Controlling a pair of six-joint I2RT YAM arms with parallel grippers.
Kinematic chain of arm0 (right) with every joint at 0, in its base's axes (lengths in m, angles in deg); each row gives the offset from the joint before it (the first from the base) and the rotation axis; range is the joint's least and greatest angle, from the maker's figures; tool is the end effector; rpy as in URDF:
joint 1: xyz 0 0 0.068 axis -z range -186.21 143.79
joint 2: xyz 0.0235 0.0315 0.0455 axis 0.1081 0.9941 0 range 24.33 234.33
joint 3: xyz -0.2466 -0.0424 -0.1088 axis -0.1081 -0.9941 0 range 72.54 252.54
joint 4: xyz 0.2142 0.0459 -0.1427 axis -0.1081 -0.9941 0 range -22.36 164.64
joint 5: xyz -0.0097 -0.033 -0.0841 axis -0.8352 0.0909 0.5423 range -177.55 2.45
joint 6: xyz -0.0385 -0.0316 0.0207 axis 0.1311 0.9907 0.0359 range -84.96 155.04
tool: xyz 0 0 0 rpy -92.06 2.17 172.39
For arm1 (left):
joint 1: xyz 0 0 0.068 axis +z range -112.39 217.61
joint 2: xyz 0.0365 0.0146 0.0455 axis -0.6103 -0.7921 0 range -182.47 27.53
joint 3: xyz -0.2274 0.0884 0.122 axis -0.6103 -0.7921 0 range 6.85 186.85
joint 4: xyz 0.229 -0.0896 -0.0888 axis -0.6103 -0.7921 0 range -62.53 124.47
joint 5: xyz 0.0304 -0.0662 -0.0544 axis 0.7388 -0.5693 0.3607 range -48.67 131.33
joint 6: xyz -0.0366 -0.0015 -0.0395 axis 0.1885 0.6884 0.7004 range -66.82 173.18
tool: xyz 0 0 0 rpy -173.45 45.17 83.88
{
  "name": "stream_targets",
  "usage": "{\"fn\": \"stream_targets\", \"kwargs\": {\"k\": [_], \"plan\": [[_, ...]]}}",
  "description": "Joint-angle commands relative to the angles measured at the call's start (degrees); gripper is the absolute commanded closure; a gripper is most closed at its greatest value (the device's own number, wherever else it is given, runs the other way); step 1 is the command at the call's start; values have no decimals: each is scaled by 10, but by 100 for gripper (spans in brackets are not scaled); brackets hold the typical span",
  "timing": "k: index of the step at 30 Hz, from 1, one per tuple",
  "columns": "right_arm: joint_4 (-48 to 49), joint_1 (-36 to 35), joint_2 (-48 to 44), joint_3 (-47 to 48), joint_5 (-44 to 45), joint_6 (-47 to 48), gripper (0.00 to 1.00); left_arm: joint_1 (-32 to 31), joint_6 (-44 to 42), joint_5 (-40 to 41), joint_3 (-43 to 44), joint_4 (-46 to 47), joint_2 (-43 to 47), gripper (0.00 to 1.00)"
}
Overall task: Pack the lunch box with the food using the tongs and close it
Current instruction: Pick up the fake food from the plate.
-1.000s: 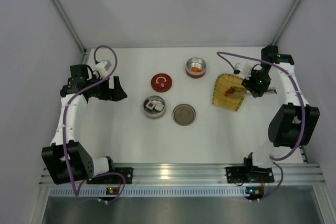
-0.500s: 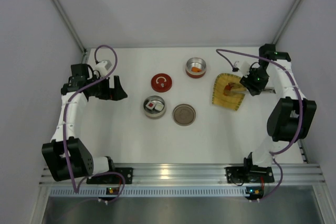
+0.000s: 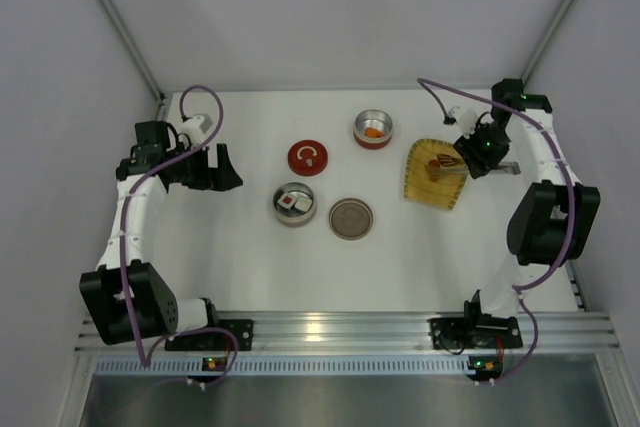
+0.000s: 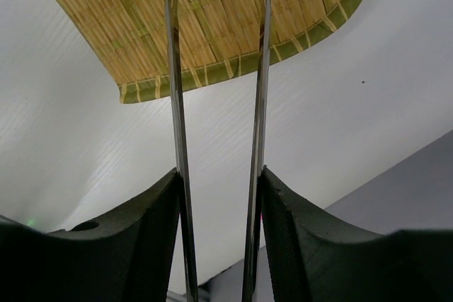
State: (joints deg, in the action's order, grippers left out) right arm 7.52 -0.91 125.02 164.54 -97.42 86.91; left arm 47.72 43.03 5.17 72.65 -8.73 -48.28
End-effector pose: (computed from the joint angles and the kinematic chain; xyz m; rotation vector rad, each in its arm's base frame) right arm 0.3460 -0.0260 0.2895 -1.1515 2.5983 0.0462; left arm 0.2681 0.0264 0.3037 0.2549 2.3399 -0.6152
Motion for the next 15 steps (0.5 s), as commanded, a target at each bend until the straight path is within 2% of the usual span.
{"fn": "stream_targets", "kwargs": {"k": [1,7,15], "plan": [[18,-7,-49,13,-29,-95,54,4,7,-11,21,10,3,2],[54,-8,-104,-38,-16,-206,53,4,9,-16,14,15,9,2],[100,-17,-116,-84,-16,-281,54,3,5,-12,4,15,22,2]]}}
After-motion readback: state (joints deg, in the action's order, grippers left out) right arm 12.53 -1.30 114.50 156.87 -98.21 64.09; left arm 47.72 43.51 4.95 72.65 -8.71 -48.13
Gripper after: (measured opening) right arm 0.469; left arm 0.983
